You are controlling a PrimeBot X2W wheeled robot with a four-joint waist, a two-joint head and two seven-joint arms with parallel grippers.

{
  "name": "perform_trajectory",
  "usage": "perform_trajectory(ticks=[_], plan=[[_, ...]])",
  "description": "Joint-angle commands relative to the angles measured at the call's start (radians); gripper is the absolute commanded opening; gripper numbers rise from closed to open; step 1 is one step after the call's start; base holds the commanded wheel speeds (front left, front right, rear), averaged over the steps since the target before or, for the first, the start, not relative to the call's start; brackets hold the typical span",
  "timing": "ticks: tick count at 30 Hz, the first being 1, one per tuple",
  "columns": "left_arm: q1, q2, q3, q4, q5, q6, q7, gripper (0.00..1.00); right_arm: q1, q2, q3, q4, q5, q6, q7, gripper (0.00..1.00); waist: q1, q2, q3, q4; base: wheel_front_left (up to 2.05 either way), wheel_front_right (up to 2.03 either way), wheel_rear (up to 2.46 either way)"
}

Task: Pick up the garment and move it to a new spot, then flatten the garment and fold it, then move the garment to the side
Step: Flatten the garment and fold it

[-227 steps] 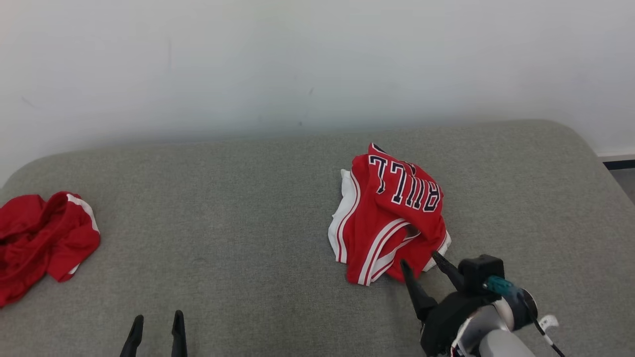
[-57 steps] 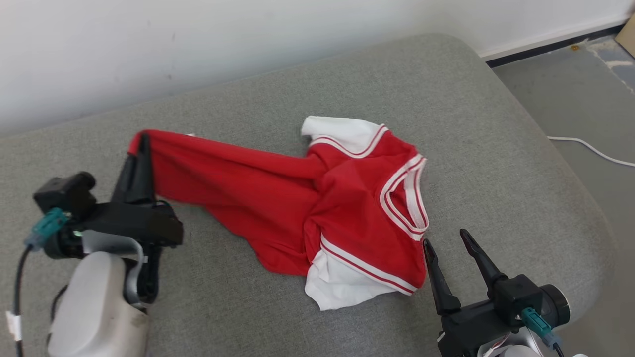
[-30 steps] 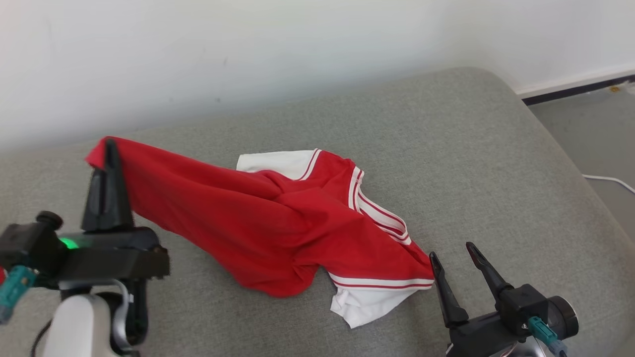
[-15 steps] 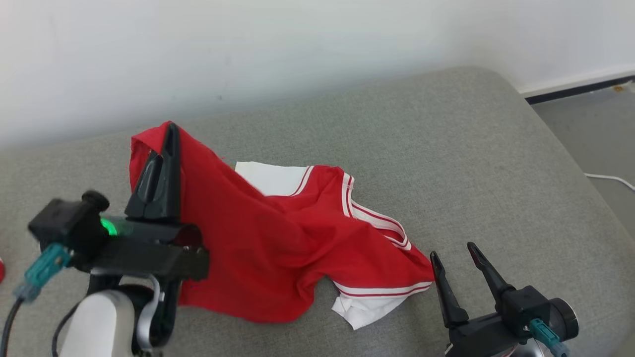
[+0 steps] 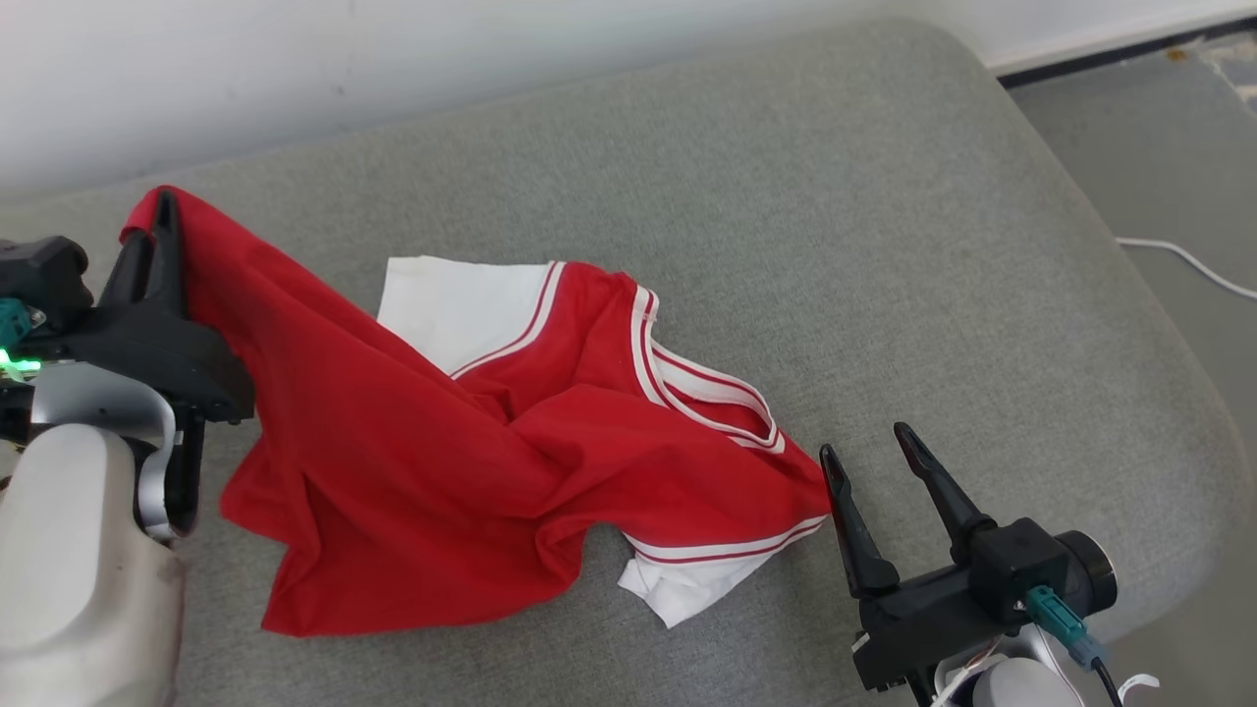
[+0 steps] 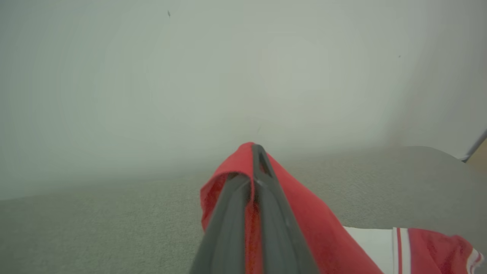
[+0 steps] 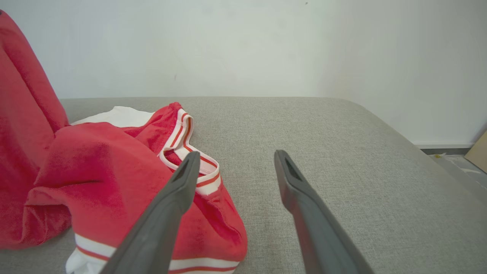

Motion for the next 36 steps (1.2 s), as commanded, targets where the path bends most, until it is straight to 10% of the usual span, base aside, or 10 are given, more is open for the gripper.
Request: perform_trajectory(ticks=[1, 17, 36], plan=[[-0.011, 0.006, 0.002, 0.012, 0.007, 0.003, -0.003, 1.00, -0.009, 0.003, 0.001, 0.001, 0.001, -0.002, -0.005, 1.00, -0.0001, -0.0001, 0.052, -0.030, 0.00, 0.00, 0.00], [-0.003, -0.070, -0.022, 0.273, -0.040, -0.034, -0.139, 1.00, 0.008, -0.008, -0.008, 0.023, 0.000, -0.002, -0.005, 1.00, -0.0001, -0.0001, -0.025, 0.096, 0.00, 0.00, 0.00], [0.457, -0.145, -0.107, 0.022, -0.074, -0.039, -0.048, 1.00, 0.102, -0.011, -0.021, 0.025, 0.022, -0.002, 0.019, 1.00, -0.0001, -0.0001, -0.174, 0.146, 0.00, 0.00, 0.00]])
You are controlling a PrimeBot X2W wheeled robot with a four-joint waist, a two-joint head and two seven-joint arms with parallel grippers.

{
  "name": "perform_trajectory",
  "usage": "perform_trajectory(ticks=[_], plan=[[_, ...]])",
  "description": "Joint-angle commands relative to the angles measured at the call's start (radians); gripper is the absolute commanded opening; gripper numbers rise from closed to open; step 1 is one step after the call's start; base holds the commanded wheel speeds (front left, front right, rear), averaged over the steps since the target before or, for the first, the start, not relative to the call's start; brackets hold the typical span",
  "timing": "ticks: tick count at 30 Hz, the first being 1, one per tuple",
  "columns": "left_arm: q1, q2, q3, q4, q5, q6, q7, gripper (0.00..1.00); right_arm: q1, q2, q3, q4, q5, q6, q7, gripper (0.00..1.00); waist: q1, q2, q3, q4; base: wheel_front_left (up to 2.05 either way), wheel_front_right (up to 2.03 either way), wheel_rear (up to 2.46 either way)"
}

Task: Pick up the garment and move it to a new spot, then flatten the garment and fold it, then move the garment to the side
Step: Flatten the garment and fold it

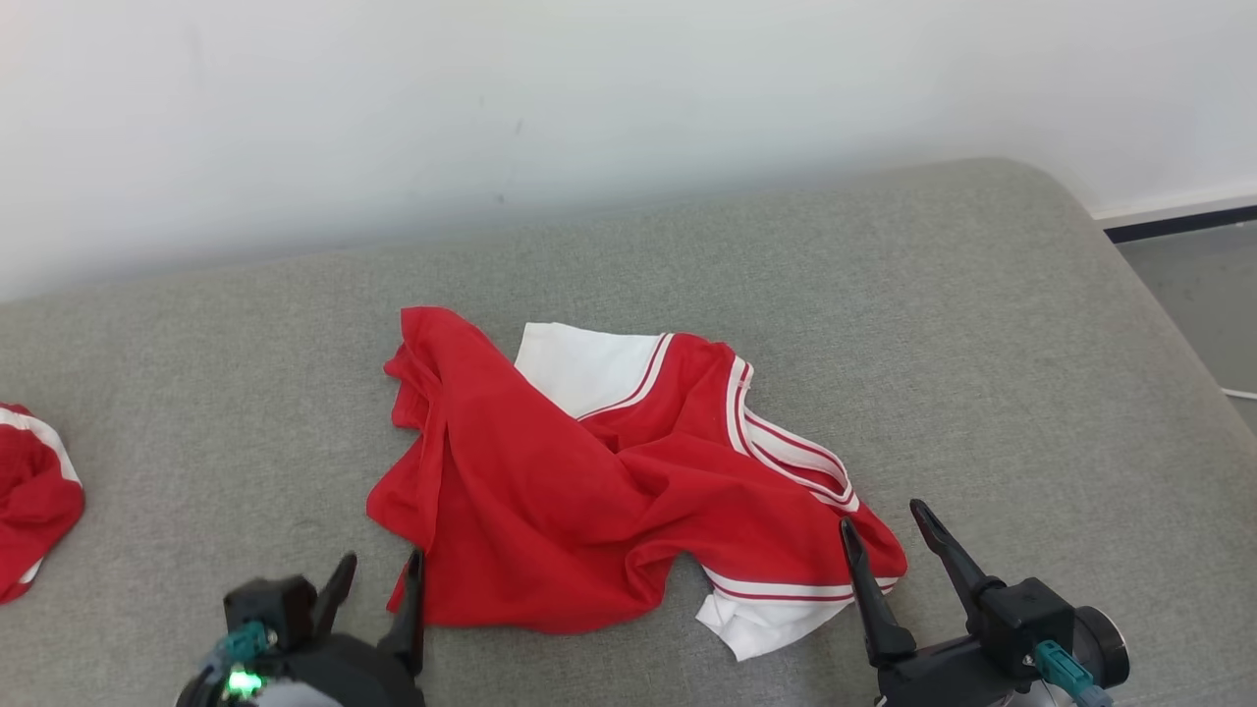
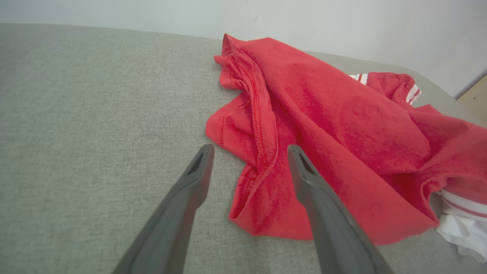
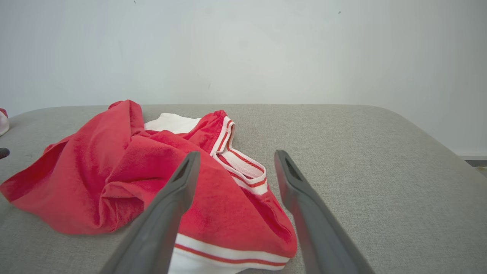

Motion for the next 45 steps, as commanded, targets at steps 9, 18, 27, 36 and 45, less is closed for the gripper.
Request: perform_trajectory(ticks=[9, 18, 27, 36, 45], plan=[[0.049, 0.010, 0.000, -0.003, -0.019, 0.026, 0.051, 1.00, 0.007, 0.003, 0.001, -0.022, 0.004, -0.002, 0.006, 1.00, 0.0002, 0.0001, 0.016, -0.027, 0.00, 0.00, 0.00], [-0.013, 0.016, -0.003, 0.067, -0.029, 0.029, 0.067, 0.99, -0.014, 0.008, -0.010, -0.028, 0.005, -0.002, -0.001, 1.00, 0.0002, 0.0001, 0.058, -0.043, 0.00, 0.00, 0.00], [-0.072, -0.013, 0.031, 0.030, -0.094, 0.000, -0.034, 0.00, -0.013, 0.016, -0.037, -0.023, -0.008, -0.002, -0.011, 1.00, 0.0002, 0.0001, 0.073, -0.019, 0.00, 0.00, 0.00], [-0.002, -0.042, 0.093, -0.300, -0.194, 0.009, -0.105, 0.00, -0.003, 0.022, -0.039, -0.011, -0.006, -0.002, -0.016, 1.00, 0.0002, 0.0001, 0.037, 0.023, 0.00, 0.00, 0.00], [0.105, -0.047, 0.087, -0.616, -0.230, 0.083, 0.005, 0.00, 0.008, 0.024, -0.049, -0.013, -0.004, -0.002, -0.013, 1.00, 0.0002, 0.0001, 0.017, 0.038, 0.00, 0.00, 0.00]])
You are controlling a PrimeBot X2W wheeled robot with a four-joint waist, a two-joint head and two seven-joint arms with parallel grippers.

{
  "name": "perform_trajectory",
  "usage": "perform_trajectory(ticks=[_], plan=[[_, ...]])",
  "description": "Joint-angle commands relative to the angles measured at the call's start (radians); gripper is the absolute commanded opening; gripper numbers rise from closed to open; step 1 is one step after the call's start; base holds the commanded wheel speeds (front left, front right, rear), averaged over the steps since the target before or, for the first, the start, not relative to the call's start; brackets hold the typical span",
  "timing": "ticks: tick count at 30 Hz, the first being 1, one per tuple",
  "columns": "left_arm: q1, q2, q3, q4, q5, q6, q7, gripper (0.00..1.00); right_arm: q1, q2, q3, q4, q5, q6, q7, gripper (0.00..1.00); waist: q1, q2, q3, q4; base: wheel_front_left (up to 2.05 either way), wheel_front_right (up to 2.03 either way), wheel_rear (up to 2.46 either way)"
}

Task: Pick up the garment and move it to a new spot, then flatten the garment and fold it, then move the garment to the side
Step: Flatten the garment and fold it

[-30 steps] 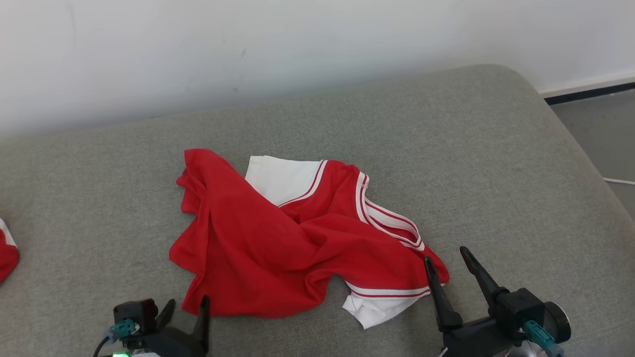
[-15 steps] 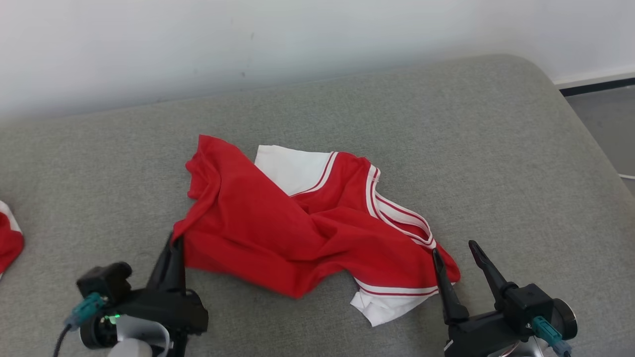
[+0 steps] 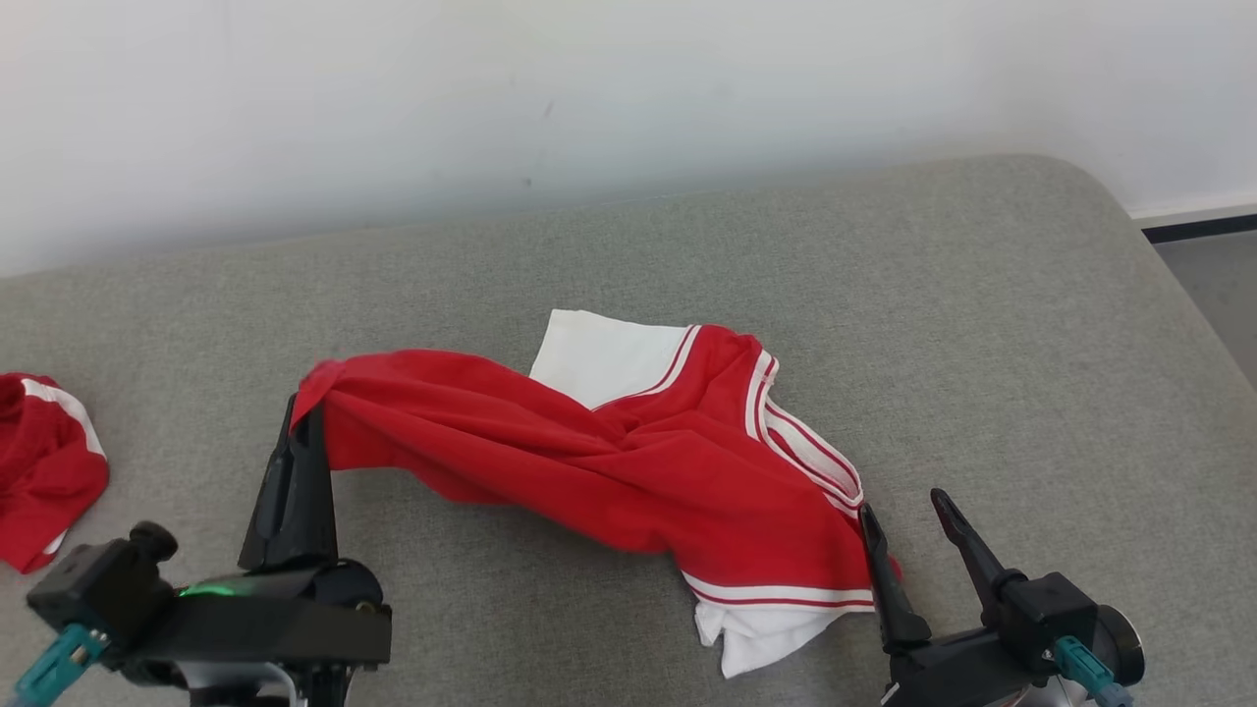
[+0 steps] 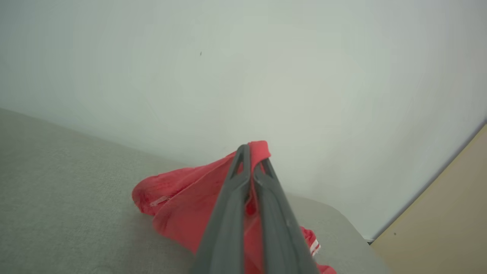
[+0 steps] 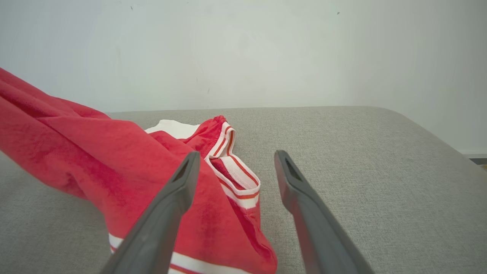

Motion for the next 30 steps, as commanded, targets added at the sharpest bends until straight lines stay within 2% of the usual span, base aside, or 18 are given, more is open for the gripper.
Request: perform_trajectory(ticks=[1, 7, 12, 18, 22, 26, 28, 29, 30], plan=[[0.011, -0.001, 0.001, -0.012, -0.010, 0.001, 0.001, 0.00, 0.011, 0.002, -0.001, -0.003, -0.003, -0.002, -0.004, 1.00, -0.0001, -0.0001, -0.001, 0.002, 0.00, 0.00, 0.00], [0.084, 0.008, -0.002, -0.181, -0.015, 0.048, 0.068, 0.00, 0.014, 0.001, -0.006, -0.013, -0.006, -0.002, 0.001, 1.00, -0.0001, -0.0001, 0.002, -0.002, 0.00, 0.00, 0.00], [0.089, 0.030, -0.010, -0.155, -0.020, 0.068, 0.151, 0.00, 0.003, 0.001, 0.000, -0.016, -0.008, -0.002, 0.001, 1.00, -0.0001, -0.0001, 0.020, -0.019, 0.00, 0.00, 0.00], [-0.047, 0.094, -0.022, 0.151, 0.022, 0.054, 0.195, 0.00, -0.016, -0.003, 0.019, -0.016, -0.006, -0.002, 0.003, 1.00, -0.0001, -0.0001, 0.049, -0.045, 0.00, 0.00, 0.00], [-0.167, 0.126, 0.003, 0.369, 0.052, 0.058, 0.139, 0.00, -0.033, -0.008, 0.035, -0.020, -0.006, -0.002, 0.006, 1.00, -0.0001, -0.0001, 0.068, -0.071, 0.00, 0.00, 0.00], [-0.257, 0.152, 0.015, 0.533, 0.078, 0.071, 0.092, 0.00, -0.046, -0.017, 0.045, -0.022, 0.004, -0.002, 0.005, 1.00, -0.0001, -0.0001, 0.085, -0.087, 0.00, 0.00, 0.00], [-0.292, 0.161, 0.015, 0.605, 0.082, 0.061, 0.080, 0.00, -0.047, -0.019, 0.048, -0.021, 0.006, -0.002, 0.006, 1.00, -0.0001, -0.0001, 0.091, -0.092, 0.00, 0.00, 0.00], [-0.305, 0.160, 0.015, 0.633, 0.079, 0.060, 0.071, 0.41, -0.047, -0.019, 0.048, -0.020, 0.007, -0.002, 0.004, 1.00, -0.0001, -0.0001, 0.093, -0.094, 0.00, 0.00, 0.00], [-0.316, 0.161, 0.013, 0.657, 0.082, 0.056, 0.063, 1.00, -0.046, -0.020, 0.047, -0.020, 0.007, -0.002, 0.004, 1.00, -0.0001, -0.0001, 0.094, -0.094, 0.00, 0.00, 0.00]])
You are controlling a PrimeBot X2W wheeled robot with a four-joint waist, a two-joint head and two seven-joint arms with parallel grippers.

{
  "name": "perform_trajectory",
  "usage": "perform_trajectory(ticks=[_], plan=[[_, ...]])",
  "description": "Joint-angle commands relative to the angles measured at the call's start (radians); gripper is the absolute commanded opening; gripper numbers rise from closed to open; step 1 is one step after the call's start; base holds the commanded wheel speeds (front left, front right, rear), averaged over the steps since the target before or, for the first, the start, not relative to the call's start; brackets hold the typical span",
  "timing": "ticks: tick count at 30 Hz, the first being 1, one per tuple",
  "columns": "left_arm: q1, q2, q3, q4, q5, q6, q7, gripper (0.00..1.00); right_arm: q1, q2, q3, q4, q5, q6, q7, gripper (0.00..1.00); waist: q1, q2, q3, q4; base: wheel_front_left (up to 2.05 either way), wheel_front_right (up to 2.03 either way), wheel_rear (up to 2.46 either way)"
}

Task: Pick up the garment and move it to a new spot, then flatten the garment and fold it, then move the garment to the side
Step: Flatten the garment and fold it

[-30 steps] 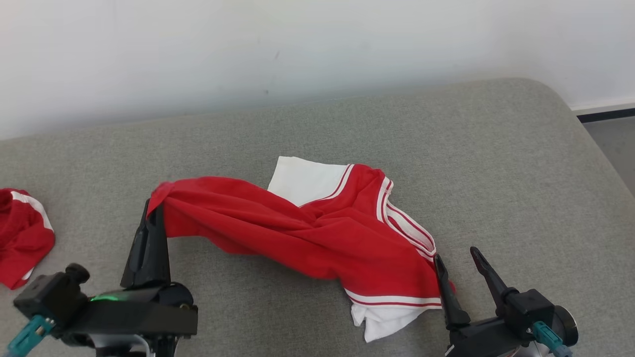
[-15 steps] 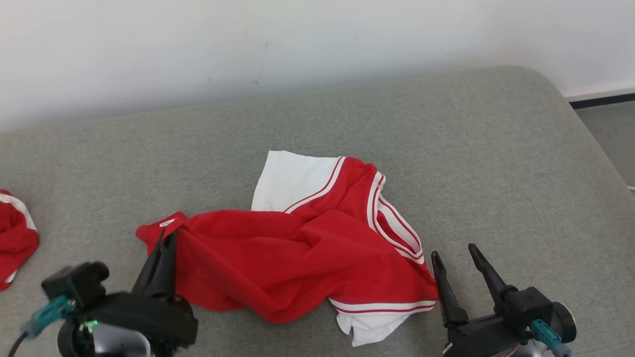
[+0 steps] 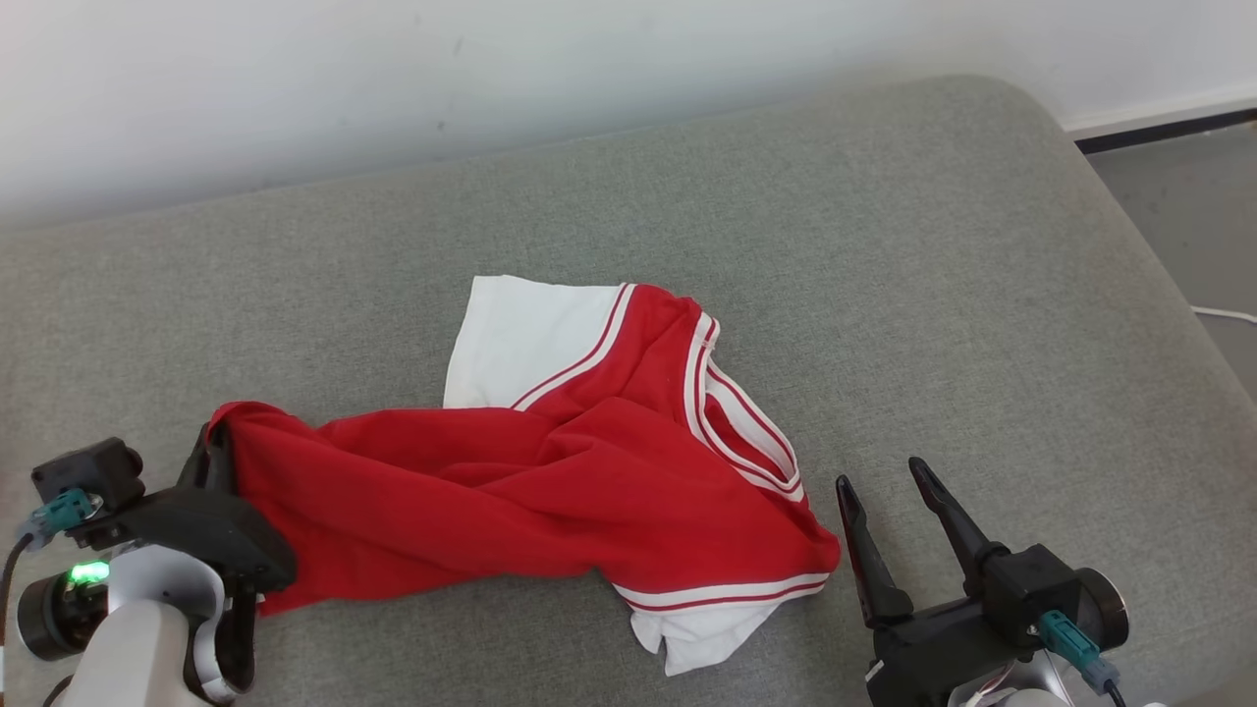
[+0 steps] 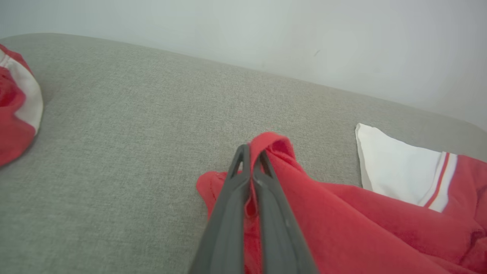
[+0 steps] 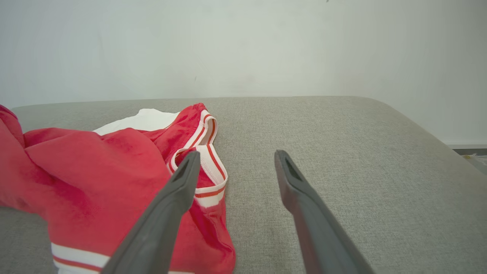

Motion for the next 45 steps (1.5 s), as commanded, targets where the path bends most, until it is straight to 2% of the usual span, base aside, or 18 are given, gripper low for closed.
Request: perform_trajectory(ticks=[1, 9, 15, 21, 27, 28, 30, 31, 32, 34, 38, 45], plan=[[-0.021, 0.002, 0.001, 0.034, 0.002, -0.006, -0.023, 1.00, -0.001, -0.004, -0.001, 0.001, 0.003, -0.002, -0.005, 1.00, -0.0001, -0.0001, 0.007, -0.005, 0.00, 0.00, 0.00], [-0.013, -0.013, -0.004, 0.094, -0.011, -0.039, -0.107, 1.00, 0.012, 0.001, -0.019, 0.006, -0.002, -0.002, -0.004, 1.00, -0.0001, -0.0001, -0.014, 0.041, 0.00, 0.00, 0.00], [0.026, -0.012, -0.020, 0.065, -0.010, -0.048, -0.099, 1.00, 0.021, 0.003, -0.011, 0.010, 0.005, -0.002, -0.006, 1.00, -0.0001, -0.0001, -0.037, 0.071, 0.00, 0.00, 0.00], [0.077, -0.036, -0.050, 0.005, -0.046, -0.056, 0.033, 1.00, 0.024, 0.007, -0.010, 0.012, 0.006, -0.002, -0.002, 1.00, -0.0001, -0.0001, -0.049, 0.084, 0.00, 0.00, 0.00], [0.077, -0.031, -0.076, -0.019, -0.050, -0.035, 0.134, 1.00, 0.015, 0.011, -0.006, 0.017, 0.012, -0.002, -0.007, 1.00, -0.0001, -0.0001, -0.046, 0.070, 0.00, 0.00, 0.00], [0.078, -0.028, -0.079, -0.019, -0.051, -0.034, 0.147, 0.95, 0.014, 0.011, -0.007, 0.018, 0.012, -0.002, -0.009, 1.00, -0.0001, -0.0001, -0.045, 0.067, 0.00, 0.00, 0.00], [0.082, -0.021, -0.080, -0.021, -0.054, -0.028, 0.164, 0.63, 0.013, 0.012, -0.009, 0.019, 0.012, -0.002, -0.009, 1.00, -0.0001, -0.0001, -0.043, 0.061, 0.00, 0.00, 0.00], [0.083, -0.019, -0.079, -0.022, -0.057, -0.030, 0.167, 0.42, 0.012, 0.013, -0.011, 0.019, 0.012, -0.002, -0.009, 1.00, -0.0001, -0.0001, -0.042, 0.060, 0.00, 0.00, 0.00], [0.085, -0.019, -0.079, -0.024, -0.058, -0.031, 0.170, 0.32, 0.013, 0.013, -0.012, 0.020, 0.012, -0.002, -0.010, 1.00, -0.0001, -0.0001, -0.041, 0.058, 0.00, 0.00, 0.00], [0.090, -0.020, -0.085, -0.031, -0.057, -0.027, 0.179, 0.00, 0.014, 0.013, -0.017, 0.020, 0.010, -0.002, -0.013, 1.00, -0.0001, -0.0001, -0.039, 0.059, 0.00, 0.00, 0.00], [0.101, -0.013, -0.091, -0.043, -0.064, -0.032, 0.202, 0.00, 0.017, 0.015, -0.026, 0.022, 0.003, -0.002, -0.016, 1.00, -0.0001, -0.0001, -0.039, 0.064, 0.00, 0.00, 0.00], [0.162, -0.040, -0.033, -0.172, -0.111, -0.033, 0.090, 0.00, 0.022, 0.018, -0.035, 0.029, 0.001, -0.002, -0.019, 1.00, -0.0001, -0.0001, -0.057, 0.085, 0.00, 0.00, 0.00]])
